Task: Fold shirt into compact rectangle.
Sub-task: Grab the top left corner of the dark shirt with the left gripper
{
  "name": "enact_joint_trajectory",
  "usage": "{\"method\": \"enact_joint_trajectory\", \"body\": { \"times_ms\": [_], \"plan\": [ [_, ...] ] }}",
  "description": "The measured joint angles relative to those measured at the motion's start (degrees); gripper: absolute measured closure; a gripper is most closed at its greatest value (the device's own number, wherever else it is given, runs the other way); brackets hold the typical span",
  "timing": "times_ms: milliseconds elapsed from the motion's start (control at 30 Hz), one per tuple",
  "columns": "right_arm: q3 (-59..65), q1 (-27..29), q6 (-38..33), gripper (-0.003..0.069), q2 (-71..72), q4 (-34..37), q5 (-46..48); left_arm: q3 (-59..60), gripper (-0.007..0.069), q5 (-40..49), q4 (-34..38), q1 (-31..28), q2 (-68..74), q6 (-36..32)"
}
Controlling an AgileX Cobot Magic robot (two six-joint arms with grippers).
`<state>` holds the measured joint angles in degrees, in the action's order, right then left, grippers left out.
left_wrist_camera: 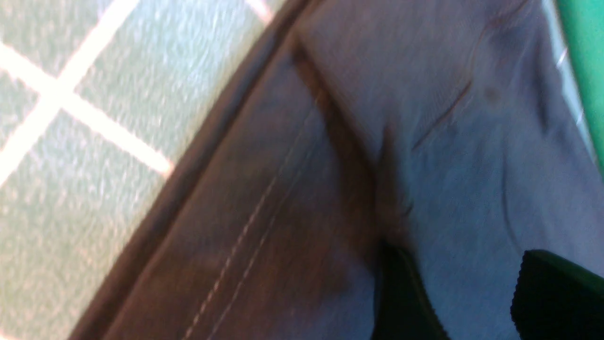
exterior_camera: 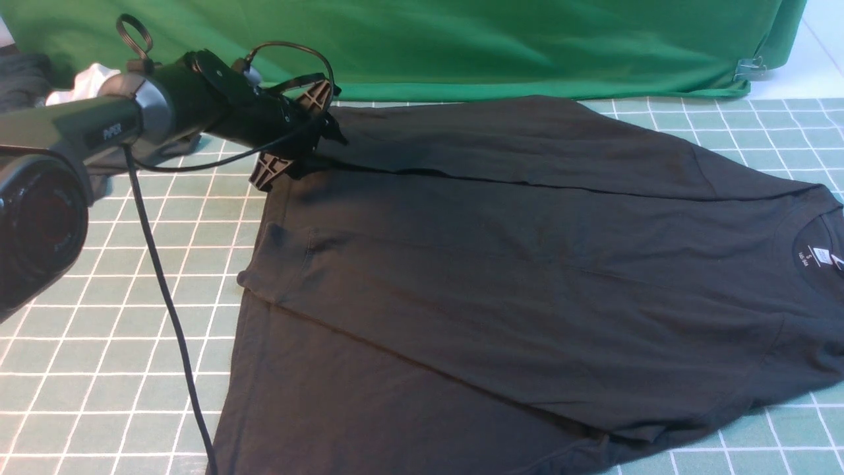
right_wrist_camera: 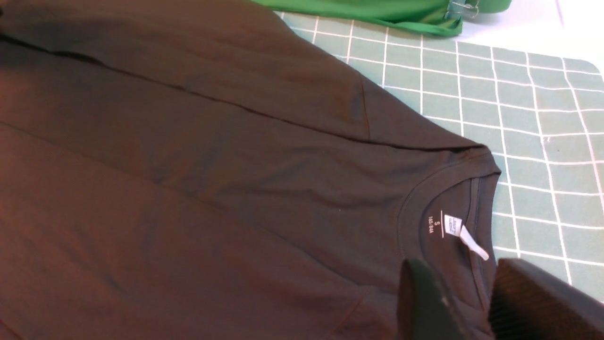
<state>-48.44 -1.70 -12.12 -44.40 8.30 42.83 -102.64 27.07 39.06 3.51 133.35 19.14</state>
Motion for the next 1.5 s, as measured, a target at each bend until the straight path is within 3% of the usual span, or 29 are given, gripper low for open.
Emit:
{"method": "enact_joint_trajectory", "body": {
  "times_ms": [567, 733, 933, 1267, 1500],
  "plan": [
    [0.00, 0.00, 0.00, 0.0440, 0.00, -0.14, -2.34, -0.43, 0.0346, -5.15, 0.22, 0.00, 2.30, 4.49],
    [-0.04, 0.00, 0.01, 0.0440, 0.00, -0.14, -2.34, -0.43, 0.0417, -8.34, 0.17, 0.00, 2.97, 6.78],
    [-0.04, 0.00, 0.06, 0.0440, 0.00, -0.19, -2.34, -0.43, 0.0599, -8.56, 0.17, 0.00, 3.29, 7.70],
    [-0.04, 0.00, 0.06, 0.0440, 0.00, -0.19, -2.29, -0.16, 0.0613, -2.49, -0.20, 0.00, -5.70, 3.34],
    [-0.04, 0.00, 0.06, 0.0436, 0.00, -0.19, -2.29, -0.16, 0.0613, 6.32, -6.33, 1.82, -12.49, 3.16]
  ]
}}
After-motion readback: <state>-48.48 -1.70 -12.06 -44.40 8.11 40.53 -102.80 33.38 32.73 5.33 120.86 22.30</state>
